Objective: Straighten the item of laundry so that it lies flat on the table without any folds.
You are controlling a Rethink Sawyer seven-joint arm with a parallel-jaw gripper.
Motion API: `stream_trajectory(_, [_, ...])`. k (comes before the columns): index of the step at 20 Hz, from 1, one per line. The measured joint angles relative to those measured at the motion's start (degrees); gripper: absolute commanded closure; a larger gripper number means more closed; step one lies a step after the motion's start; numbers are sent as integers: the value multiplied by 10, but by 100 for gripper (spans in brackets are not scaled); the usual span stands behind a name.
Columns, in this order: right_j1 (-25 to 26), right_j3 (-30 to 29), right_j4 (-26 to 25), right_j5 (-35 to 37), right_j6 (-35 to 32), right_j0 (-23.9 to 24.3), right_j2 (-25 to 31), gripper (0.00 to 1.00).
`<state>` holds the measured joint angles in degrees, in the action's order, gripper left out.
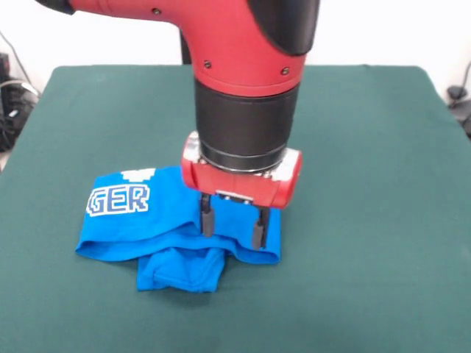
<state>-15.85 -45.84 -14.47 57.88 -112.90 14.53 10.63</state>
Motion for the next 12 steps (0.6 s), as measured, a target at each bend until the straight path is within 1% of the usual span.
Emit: stream_trajectory(12, [13, 52, -2, 25, 0, 29, 0, 0])
